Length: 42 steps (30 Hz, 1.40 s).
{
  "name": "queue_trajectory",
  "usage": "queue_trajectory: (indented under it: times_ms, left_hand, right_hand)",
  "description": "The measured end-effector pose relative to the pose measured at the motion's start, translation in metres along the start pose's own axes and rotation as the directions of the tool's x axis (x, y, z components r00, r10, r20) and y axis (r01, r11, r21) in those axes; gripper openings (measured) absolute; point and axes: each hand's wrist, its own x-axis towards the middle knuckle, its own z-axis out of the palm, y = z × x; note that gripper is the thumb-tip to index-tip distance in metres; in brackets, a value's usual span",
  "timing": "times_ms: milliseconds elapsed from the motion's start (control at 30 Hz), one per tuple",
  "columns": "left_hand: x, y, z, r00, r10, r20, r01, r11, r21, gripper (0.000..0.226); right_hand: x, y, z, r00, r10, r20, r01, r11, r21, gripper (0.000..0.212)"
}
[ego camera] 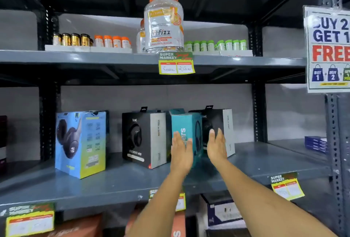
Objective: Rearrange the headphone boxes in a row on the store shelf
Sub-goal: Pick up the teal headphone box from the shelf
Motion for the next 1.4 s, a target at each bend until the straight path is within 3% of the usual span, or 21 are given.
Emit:
queue_trajectory:
  times_ms: [67, 200, 300, 467, 567, 633, 700, 800, 933, 1133, 1300, 1400]
  left_hand:
    - [0.005, 0.003, 0.028, 0.994, -0.092, -0.061, 0.088, 0.994, -0.064, 0.066]
    - [0.013, 0.01, 0.069, 0.946, -0.156, -0.286, 0.158, 0.987, -0.018, 0.072]
    - [0.021, 0.006, 0.075, 0.895, -0.2, -0.399, 0.229, 0.973, 0.027, 0.084]
    - [0.04, -0.014, 0.059, 0.828, -0.37, -0.421, 0.382, 0.922, -0.059, 0.11]
    - [0.042, -0.022, 0.047, 0.844, -0.353, -0.404, 0.356, 0.932, -0.07, 0.089]
    - [0.043, -0.026, 0.04, 0.859, -0.336, -0.386, 0.322, 0.941, -0.105, 0.082]
    - [0.044, -0.029, 0.034, 0.881, -0.332, -0.336, 0.28, 0.94, -0.196, 0.088]
    - [0.04, -0.022, 0.022, 0.936, -0.276, -0.219, 0.189, 0.918, -0.349, 0.09]
    - [0.03, -0.002, -0.004, 0.979, -0.15, -0.136, 0.072, 0.883, -0.463, 0.037]
    - [0.014, 0.025, -0.022, 0.982, -0.143, -0.125, 0.053, 0.839, -0.541, 0.015]
    - [0.011, 0.029, -0.021, 0.973, -0.208, -0.095, 0.115, 0.804, -0.584, 0.017]
    - [0.01, 0.033, -0.023, 0.98, -0.177, -0.085, 0.095, 0.807, -0.583, 0.017]
  right_hand:
    - [0.014, 0.016, -0.009, 0.996, 0.09, 0.013, -0.091, 0.995, 0.052, 0.061]
    - [0.041, 0.045, -0.01, 0.936, 0.222, 0.273, -0.259, 0.96, 0.108, 0.061]
    - [0.056, 0.05, 0.003, 0.9, 0.226, 0.374, -0.297, 0.944, 0.146, 0.061]
    - [0.073, 0.051, 0.02, 0.876, 0.211, 0.433, -0.318, 0.928, 0.192, 0.06]
    - [0.081, 0.058, 0.021, 0.865, 0.207, 0.458, -0.329, 0.922, 0.205, 0.061]
    - [0.084, 0.061, 0.019, 0.87, 0.198, 0.451, -0.322, 0.922, 0.216, 0.06]
    - [0.084, 0.064, 0.018, 0.899, 0.156, 0.41, -0.268, 0.935, 0.232, 0.055]
    - [0.077, 0.067, 0.011, 0.973, -0.012, 0.231, -0.043, 0.972, 0.232, 0.047]
    - [0.06, 0.062, -0.024, 0.98, -0.192, 0.057, 0.161, 0.924, 0.347, 0.031]
    - [0.031, 0.043, -0.069, 0.972, -0.235, 0.022, 0.197, 0.858, 0.475, 0.03]
    - [0.019, 0.039, -0.073, 0.974, -0.228, -0.018, 0.212, 0.872, 0.441, 0.035]
    - [0.016, 0.036, -0.076, 0.97, -0.241, -0.038, 0.233, 0.873, 0.428, 0.034]
